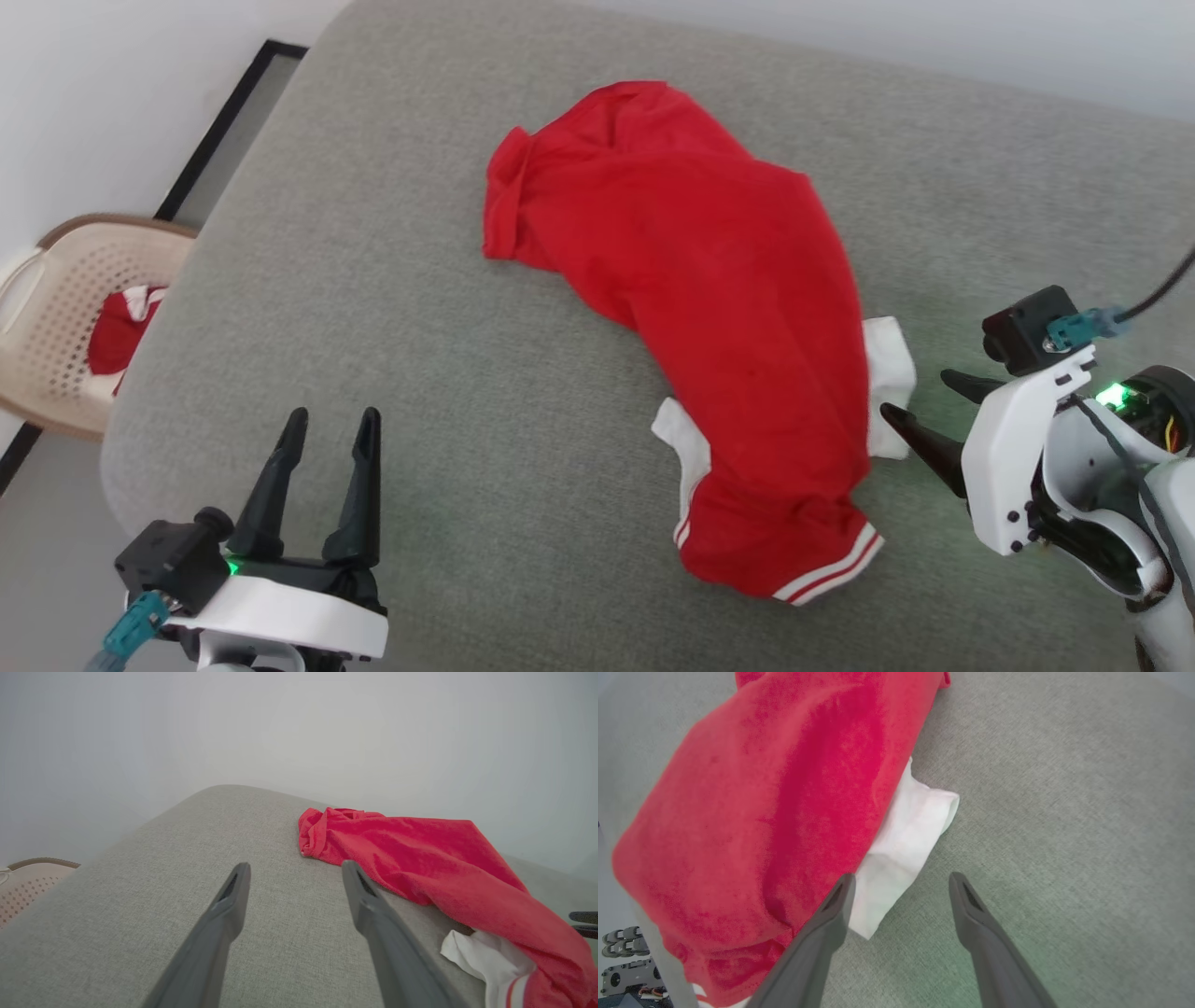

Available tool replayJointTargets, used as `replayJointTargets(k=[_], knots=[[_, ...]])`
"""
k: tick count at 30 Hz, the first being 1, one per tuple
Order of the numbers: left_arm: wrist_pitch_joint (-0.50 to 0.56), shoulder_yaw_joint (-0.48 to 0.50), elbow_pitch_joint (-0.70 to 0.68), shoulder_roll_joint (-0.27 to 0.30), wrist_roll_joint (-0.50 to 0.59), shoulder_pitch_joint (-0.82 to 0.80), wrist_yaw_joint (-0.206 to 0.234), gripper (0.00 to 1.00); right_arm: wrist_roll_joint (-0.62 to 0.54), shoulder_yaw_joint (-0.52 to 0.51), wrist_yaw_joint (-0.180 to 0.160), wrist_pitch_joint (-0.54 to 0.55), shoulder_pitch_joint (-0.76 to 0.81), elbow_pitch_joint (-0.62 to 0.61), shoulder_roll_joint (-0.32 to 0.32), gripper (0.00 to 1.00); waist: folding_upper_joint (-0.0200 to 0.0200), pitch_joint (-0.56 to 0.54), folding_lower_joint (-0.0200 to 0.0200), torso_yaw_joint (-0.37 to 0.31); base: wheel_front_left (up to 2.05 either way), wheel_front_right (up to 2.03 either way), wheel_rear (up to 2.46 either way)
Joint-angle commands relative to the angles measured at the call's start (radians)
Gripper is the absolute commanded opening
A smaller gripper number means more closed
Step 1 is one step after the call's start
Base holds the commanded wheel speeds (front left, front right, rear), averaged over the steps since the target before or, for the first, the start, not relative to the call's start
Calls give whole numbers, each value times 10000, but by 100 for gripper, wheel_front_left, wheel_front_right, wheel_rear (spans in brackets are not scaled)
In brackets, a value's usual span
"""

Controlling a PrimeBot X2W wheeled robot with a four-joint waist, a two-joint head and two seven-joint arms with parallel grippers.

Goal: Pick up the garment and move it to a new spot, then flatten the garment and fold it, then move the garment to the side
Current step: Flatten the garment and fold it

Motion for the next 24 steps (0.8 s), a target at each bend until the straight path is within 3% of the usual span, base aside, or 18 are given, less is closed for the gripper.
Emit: replayJointTargets(k=[1,10,11,12,13,18,24], knots=[[-47,-73,43,12,-34,-186,-24,100,82,153,2,159,-193,284,-2,100,0,161,0,214,0,0,0],[-47,-293,167,-152,-87,-454,-25,100,198,970,0,411,-830,1806,-58,100,0,540,0,728,0,0,0],[-49,-272,188,-185,-94,-459,-25,100,334,1044,2,375,-915,2023,65,92,0,555,0,751,0,0,0],[-49,-258,210,-213,-84,-469,-25,100,285,1163,2,354,-1051,2235,69,40,0,568,0,777,0,0,0],[-47,-262,247,-233,-73,-495,-25,100,300,1310,2,451,-1132,2477,35,0,0,575,0,799,0,0,0],[-47,-100,374,-282,33,-516,-25,100,557,1529,-1,270,-1655,2949,-134,0,0,451,0,707,0,0,0],[-47,242,320,-306,195,-294,-26,100,851,1108,-9,241,-2050,2838,-660,0,0,170,0,245,0,0,0]])
